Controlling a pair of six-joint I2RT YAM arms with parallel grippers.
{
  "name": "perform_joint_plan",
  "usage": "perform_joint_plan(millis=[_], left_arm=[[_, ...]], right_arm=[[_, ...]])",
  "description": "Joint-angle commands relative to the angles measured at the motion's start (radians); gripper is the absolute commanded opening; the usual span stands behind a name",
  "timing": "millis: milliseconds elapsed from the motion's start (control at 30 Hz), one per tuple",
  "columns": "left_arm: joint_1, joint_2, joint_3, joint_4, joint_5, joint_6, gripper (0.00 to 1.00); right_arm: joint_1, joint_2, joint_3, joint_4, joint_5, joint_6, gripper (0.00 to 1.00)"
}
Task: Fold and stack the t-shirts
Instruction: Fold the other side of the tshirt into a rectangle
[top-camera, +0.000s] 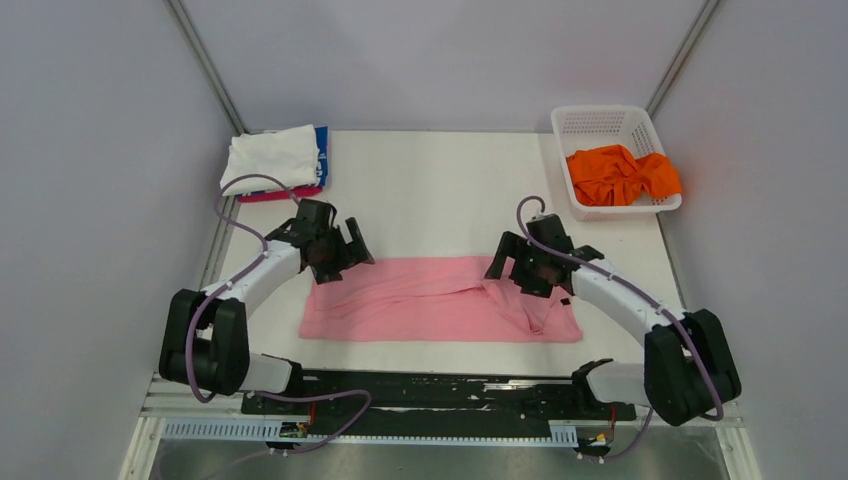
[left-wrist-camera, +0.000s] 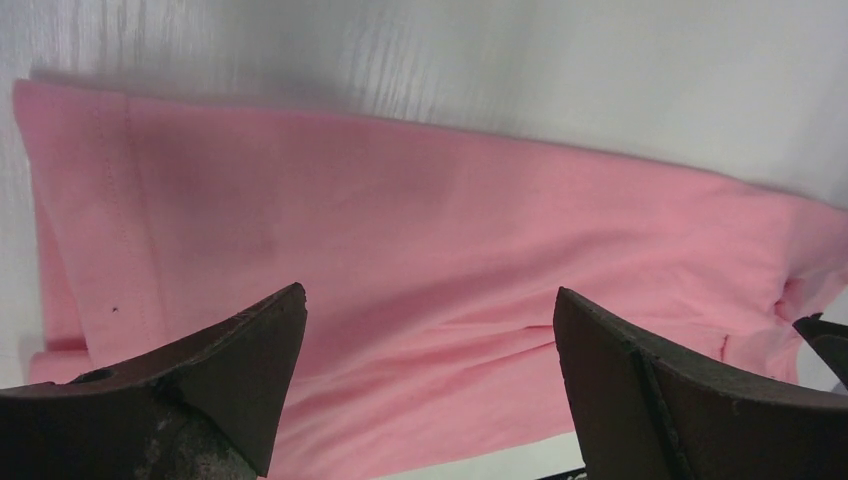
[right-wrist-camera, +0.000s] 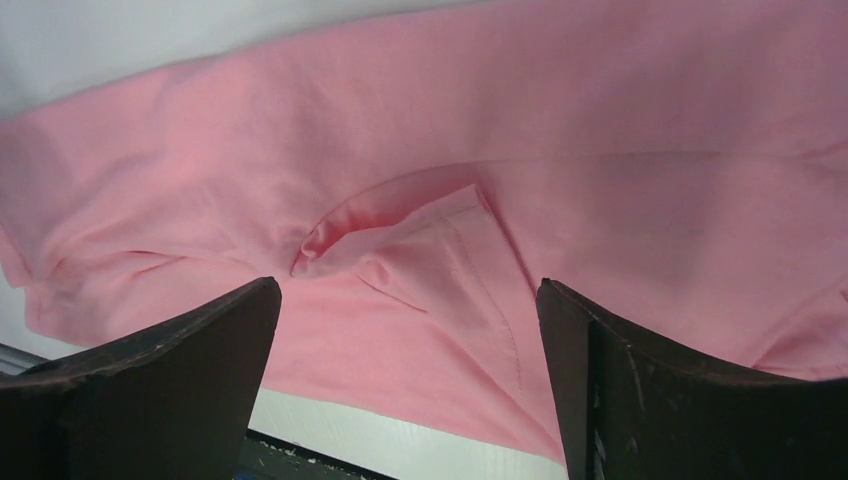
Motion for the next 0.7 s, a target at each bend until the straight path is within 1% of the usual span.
perform_joint_plan(millis=[0,233,333,467,667], left_arm=[[0.001,0.037,-0.034,0.063,0.015,0.014,1.0],[0.001,0.095,-0.047,0.062,-0.044,0.017,1.0],[0.001,0.11,-0.046,0.064,-0.062,0.016,1.0],[0.001,0.12,-0.043,0.072,-0.066,0.011,1.0],[0.001,0.119,-0.042,0.057,-0.088,0.007,1.0]], right_arm=[[0.0,0.086,0.018,0.111,-0.105,-0.094,1.0],[0.005,0.121,-0.034,0.145,-0.147,-0.137,1.0],[0.023,0.117,-0.044,0.147,-0.193,-0.167,1.0],[0.086,0.075,-0.049,0.14,-0.241,-0.194,1.0],[0.205,-0.031,-0.041,0.123,-0.306,-0.197,1.0]])
